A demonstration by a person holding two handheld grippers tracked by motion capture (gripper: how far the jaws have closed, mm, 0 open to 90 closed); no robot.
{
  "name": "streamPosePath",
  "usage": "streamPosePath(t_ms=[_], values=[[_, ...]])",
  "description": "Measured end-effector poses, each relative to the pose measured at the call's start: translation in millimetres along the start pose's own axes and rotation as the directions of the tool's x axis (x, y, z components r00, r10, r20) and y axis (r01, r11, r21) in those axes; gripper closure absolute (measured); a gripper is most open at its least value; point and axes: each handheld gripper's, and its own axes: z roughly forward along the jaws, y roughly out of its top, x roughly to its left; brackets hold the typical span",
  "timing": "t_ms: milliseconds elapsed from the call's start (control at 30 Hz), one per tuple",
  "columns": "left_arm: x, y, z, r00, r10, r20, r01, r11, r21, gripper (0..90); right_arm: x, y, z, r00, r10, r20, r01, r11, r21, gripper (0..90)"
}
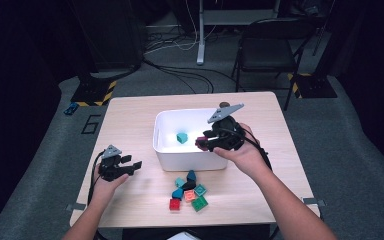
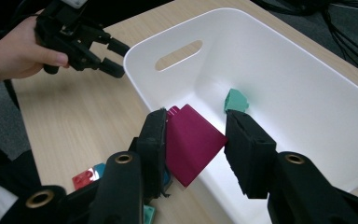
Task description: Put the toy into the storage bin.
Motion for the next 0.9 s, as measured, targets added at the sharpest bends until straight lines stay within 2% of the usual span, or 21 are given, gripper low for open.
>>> streamPosePath(t_ms=[167, 200, 367, 467, 767, 900], values=[[-0.1, 0.0, 0.0, 1.0, 0.0, 0.001, 0.0, 1.0, -0.001, 40.2, -9.6, 6.7, 15.8, 0.9997, 0.01, 0.023, -0.011, 1.0, 0.013, 59.2], [0.0, 0.1, -0.1, 1.0, 0.0, 0.003, 0.0, 1.0, 0.002, 40.2, -11.7, 8.1, 19.3, 0.9996, -0.001, 0.028, 0.0, 1.0, 0.019, 59.2], [0.5, 0.1, 0.2, 1.0, 0.002, 0.005, -0.002, 1.0, -0.002, 40.2, -15.7, 14.9, 36.5, 0.9992, 0.002, 0.041, -0.003, 1.0, 0.03, 59.2], [0.8, 0.2, -0.1, 1.0, 0.002, 0.007, -0.002, 1.0, -0.001, 40.2, -17.5, 19.3, 46.3, 0.9993, -0.004, 0.038, 0.002, 0.999, 0.04, 59.2], [0.4, 0.1, 0.0, 1.0, -0.002, 0.009, 0.002, 1.0, -0.003, 40.2, -21.4, 31.3, 76.6, 0.9992, 0.023, 0.034, -0.024, 0.999, 0.035, 59.2], [1.3, 0.1, 0.1, 0.9999, -0.002, 0.011, 0.002, 1.0, -0.004, 40.2, -25.2, 34.0, 89.8, 0.9993, 0.013, 0.036, -0.014, 1.0, 0.024, 59.2]])
